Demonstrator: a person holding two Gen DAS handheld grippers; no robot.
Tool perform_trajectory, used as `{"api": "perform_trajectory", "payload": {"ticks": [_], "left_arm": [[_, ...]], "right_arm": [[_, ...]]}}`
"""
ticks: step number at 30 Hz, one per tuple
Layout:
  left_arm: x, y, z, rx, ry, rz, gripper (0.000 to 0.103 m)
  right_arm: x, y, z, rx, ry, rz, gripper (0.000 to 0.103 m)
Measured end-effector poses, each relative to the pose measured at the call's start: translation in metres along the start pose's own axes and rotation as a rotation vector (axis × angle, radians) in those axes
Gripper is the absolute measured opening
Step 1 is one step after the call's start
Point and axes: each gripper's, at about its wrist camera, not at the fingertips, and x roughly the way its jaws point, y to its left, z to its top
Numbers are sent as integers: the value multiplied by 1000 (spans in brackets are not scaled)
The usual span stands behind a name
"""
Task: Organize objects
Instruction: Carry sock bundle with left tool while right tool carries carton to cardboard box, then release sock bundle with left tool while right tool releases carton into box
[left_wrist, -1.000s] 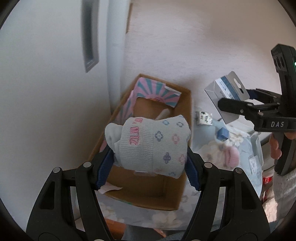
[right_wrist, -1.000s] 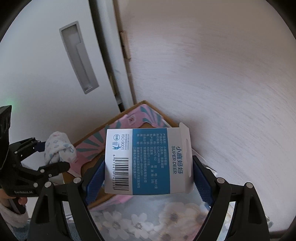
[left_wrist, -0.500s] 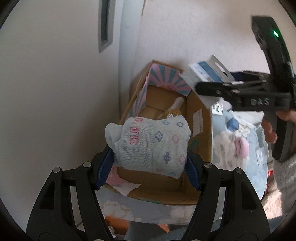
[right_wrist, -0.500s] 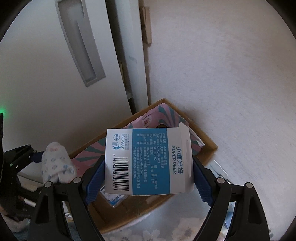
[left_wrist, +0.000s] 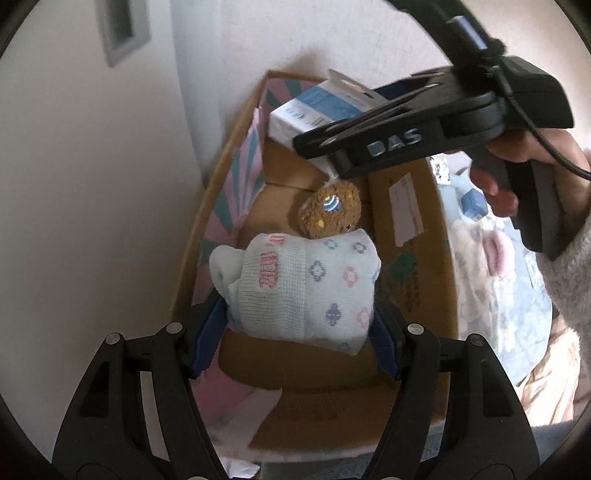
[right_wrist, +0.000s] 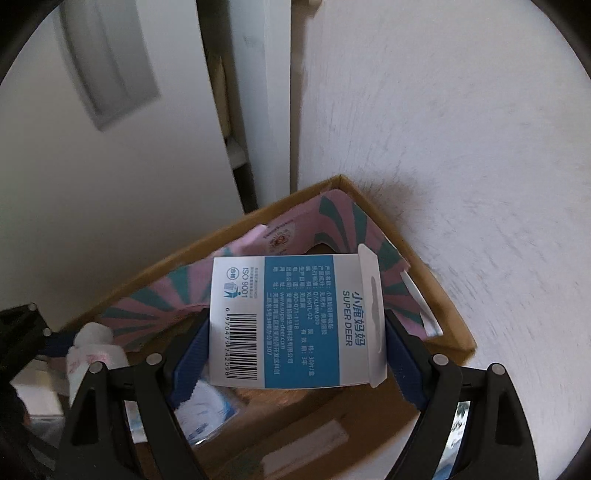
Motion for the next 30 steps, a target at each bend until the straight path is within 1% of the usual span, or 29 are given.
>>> {"api": "perform_trajectory", "payload": {"ticks": [4,5,13,17,18,20,21,23,24,25,30], "left_arm": [[17,-7,6,32,15,-13,66],[20,-10,6,43,13,-1,66],[20,-23,10,122,7,15,66],[25,-24,8,126,15,16,67],[24,-24,8,126,7,21,71],[20,-26,7,139,-9,30,90],[18,-27,7,145,-17,36,103],[14,-29,8,155,-37,36,103],[14,-30,8,156,-38,35,103],[14,-30,8,158,-36,41,103],[16,-27,7,144,-31,31,103]], "right_arm": [[23,3,-1,-61,30,-15,84],[26,3,-1,-69,34,-18,84],[33,-10,-2,-26,30,4,84],[33,-11,-1,-25,28,13,84],[33,-10,-1,-30,31,12,84],[35,-8,-1,-33,40,22,84],[36,-7,-2,-33,50,32,85],[37,-7,-3,-27,55,24,91],[37,-7,-3,-26,47,19,99],[36,-7,-4,-24,39,17,103],[31,-8,-9,-5,31,44,103]]}}
